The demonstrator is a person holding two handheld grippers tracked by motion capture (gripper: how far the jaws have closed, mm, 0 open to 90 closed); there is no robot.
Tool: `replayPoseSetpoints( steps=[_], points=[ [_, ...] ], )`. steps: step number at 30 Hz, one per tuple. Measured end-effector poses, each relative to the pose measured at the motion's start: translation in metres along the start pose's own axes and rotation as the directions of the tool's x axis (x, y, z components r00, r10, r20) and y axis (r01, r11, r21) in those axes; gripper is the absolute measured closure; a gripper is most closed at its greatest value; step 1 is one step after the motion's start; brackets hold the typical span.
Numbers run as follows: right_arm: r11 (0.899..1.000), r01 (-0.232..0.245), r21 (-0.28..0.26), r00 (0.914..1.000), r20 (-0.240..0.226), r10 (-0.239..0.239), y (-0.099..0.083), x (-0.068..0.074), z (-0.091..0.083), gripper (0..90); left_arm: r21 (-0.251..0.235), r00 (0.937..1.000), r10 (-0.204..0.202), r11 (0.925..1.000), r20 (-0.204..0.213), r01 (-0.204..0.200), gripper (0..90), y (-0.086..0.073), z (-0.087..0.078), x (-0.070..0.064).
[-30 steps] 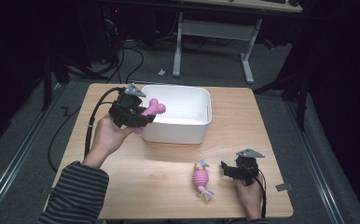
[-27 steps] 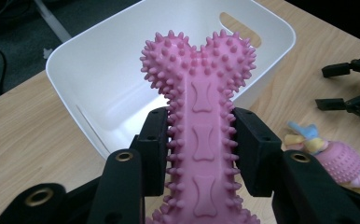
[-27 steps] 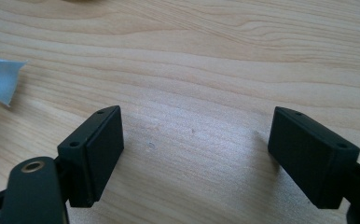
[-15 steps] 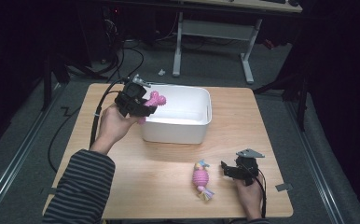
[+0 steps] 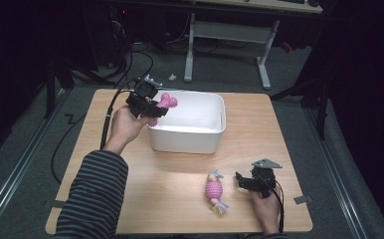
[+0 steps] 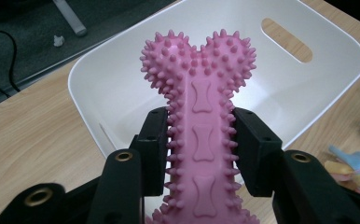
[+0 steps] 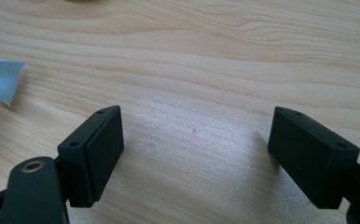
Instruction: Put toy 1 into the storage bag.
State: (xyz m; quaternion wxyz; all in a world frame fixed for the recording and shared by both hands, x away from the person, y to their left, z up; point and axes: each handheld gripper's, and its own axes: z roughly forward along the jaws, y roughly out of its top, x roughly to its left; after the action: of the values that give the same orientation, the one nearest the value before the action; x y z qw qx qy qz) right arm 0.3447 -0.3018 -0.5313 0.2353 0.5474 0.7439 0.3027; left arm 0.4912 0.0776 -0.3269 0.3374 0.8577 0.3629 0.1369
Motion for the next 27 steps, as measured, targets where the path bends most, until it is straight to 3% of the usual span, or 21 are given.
replayPoseSetpoints(
  steps=[14, 18, 27],
  points=[
    [1.0, 0.0, 0.0, 1.0, 0.0, 0.0, 0.0, 0.0, 0.0, 18.2, 0.028, 0.9982, 0.026, 0.9993, -0.055, -0.024, 58.5, 0.005, 0.026, 0.002],
    [1.0, 0.002, -0.001, 1.0, 0.0, -0.002, 0.0, 0.0, 0.0, 18.2, 0.025, 0.9982, 0.018, 0.9996, -0.057, -0.016, 58.4, 0.005, 0.03, 0.003],
    [1.0, 0.001, -0.001, 1.0, 0.0, -0.001, 0.0, 0.0, 0.0, 18.2, 0.044, 0.9983, 0.041, 0.9983, -0.042, -0.039, 58.4, 0.006, 0.044, -0.001]
  ],
)
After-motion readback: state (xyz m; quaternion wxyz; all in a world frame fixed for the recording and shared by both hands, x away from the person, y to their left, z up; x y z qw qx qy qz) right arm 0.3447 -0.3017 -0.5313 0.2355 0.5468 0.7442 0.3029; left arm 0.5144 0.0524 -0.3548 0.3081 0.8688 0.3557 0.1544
